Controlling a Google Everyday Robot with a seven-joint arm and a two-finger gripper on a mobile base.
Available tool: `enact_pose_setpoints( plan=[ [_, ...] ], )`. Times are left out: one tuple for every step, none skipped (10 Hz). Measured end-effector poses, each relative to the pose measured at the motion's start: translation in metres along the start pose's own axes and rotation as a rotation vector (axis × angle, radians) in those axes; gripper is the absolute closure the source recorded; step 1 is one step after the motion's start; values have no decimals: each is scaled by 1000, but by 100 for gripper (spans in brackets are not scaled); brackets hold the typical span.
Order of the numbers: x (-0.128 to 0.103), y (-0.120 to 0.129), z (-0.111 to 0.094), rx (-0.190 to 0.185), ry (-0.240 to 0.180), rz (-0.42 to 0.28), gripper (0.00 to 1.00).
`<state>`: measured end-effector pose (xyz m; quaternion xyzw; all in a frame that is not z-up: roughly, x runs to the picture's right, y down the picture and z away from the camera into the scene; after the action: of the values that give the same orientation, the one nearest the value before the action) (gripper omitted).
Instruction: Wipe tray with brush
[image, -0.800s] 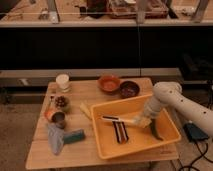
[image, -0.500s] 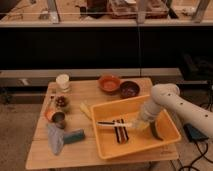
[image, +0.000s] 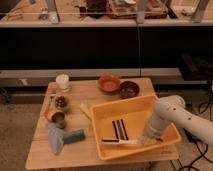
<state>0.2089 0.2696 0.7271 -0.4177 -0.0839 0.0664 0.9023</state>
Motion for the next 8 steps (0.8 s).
enact_pose_setpoints(
  plan=[
    [15, 4, 3, 0, 19, 31, 90],
    [35, 3, 5, 5, 39, 77, 90],
    [46, -2, 6, 10, 48, 103, 90],
    [60, -15, 5, 25, 59, 138, 90],
    [69, -29, 4, 35, 65, 163, 90],
    [79, -51, 2, 45, 71, 196, 90],
    [84, -74, 0, 60, 76, 217, 90],
    [87, -104, -4, 81, 79, 239, 90]
  ],
)
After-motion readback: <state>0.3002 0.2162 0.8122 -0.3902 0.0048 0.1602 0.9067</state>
